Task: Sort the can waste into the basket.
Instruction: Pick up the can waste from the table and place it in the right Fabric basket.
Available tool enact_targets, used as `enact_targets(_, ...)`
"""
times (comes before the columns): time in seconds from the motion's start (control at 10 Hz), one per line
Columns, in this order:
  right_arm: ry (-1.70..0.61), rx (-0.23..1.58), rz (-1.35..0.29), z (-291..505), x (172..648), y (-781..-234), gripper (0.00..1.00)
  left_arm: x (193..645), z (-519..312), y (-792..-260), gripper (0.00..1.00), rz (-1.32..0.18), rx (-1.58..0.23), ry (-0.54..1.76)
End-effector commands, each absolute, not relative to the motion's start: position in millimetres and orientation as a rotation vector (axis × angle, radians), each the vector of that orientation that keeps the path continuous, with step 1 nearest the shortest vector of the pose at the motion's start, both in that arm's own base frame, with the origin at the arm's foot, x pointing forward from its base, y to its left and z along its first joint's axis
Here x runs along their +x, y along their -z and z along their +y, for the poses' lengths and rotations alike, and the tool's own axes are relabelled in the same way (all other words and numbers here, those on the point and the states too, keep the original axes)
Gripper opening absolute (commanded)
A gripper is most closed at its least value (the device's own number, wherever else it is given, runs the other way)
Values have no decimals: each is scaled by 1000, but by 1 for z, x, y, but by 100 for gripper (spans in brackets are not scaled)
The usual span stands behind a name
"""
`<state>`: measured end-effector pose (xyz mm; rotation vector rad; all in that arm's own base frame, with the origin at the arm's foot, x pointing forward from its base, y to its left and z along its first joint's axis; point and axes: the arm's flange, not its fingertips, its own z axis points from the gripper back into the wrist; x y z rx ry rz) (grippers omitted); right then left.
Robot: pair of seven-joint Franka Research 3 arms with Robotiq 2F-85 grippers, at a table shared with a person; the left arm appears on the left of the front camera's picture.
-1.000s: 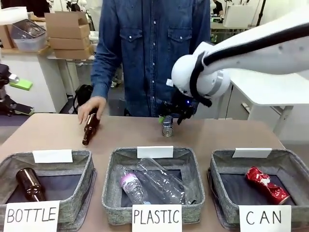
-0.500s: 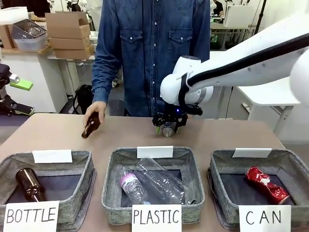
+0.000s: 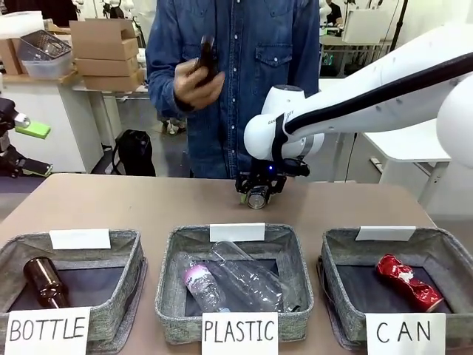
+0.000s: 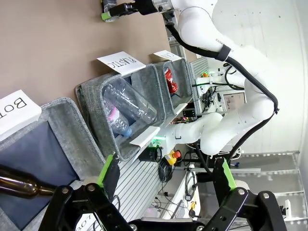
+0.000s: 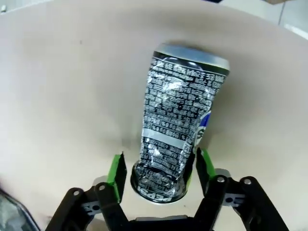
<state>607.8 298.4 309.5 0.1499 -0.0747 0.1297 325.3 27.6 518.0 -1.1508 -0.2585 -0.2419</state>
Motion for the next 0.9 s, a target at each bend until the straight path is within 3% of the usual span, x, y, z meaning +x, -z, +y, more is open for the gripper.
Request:
enact_targets(0.0, -72, 78, -79, 298, 609, -308, 0, 323, 29, -517, 100, -265, -1153, 263)
enact_targets(0.7, -40, 161, -29, 269, 607, -301, 0, 323, 29, -517, 100, -265, -1153, 263)
enact_targets(0.8, -82, 280, -15, 246, 599, -311, 0, 323, 29, -517, 100, -265, -1153, 263)
